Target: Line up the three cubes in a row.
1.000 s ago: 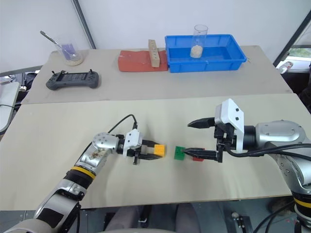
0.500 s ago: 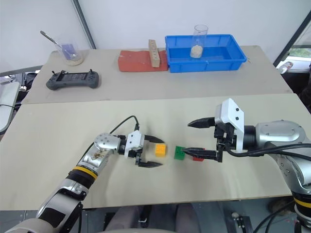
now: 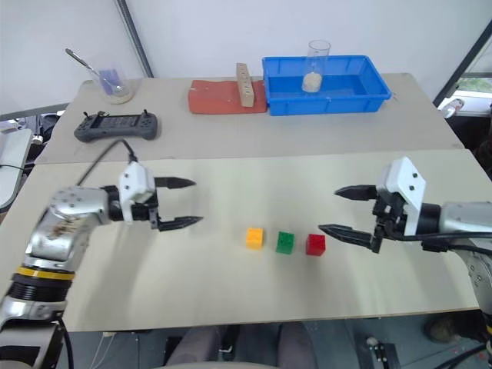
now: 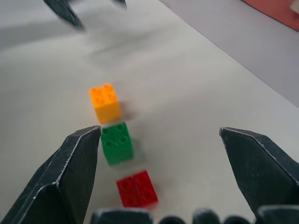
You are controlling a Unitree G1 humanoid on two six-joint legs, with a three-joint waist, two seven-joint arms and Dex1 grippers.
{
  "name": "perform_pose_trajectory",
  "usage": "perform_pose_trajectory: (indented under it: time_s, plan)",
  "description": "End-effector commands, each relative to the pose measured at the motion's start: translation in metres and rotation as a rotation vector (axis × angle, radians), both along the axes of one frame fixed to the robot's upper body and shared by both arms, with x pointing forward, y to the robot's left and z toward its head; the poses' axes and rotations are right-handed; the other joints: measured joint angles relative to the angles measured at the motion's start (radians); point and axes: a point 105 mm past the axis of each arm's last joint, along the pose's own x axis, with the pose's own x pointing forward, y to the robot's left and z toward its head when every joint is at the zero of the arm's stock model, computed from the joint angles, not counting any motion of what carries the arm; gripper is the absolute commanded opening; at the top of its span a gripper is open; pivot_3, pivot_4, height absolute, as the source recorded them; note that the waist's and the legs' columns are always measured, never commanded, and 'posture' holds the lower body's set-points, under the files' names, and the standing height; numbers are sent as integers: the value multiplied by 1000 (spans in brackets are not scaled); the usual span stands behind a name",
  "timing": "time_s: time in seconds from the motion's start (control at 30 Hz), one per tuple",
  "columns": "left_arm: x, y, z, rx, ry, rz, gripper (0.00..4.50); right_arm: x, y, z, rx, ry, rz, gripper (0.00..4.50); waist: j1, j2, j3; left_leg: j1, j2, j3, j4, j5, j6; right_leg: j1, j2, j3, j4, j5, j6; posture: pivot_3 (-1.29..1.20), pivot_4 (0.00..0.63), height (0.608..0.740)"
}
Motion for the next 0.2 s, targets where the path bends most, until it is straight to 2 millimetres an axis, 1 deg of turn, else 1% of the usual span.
perform_pose_trajectory:
  time_s: [0.03,0.1,0.2]
  plan:
    - [1,13,17,24,-68,73,4467,-1,-22,2,-34,-49,-49,4500,-1,0,0,0,0,0,0,0,0,1,0,0,0,0,0,0,150,740]
    - [2,16,17,34,-75,85,4467,1,-27,1,-37,-57,-61,4500,-6,0,0,0,0,1,0,0,0,1,0,1,1,0,0,0,150,740]
    - [4,12,17,26,-79,85,4467,4,-26,4,-31,-69,-64,4500,-9,0,0,0,1,1,-1,0,0,1,1,1,2,0,0,0,150,740]
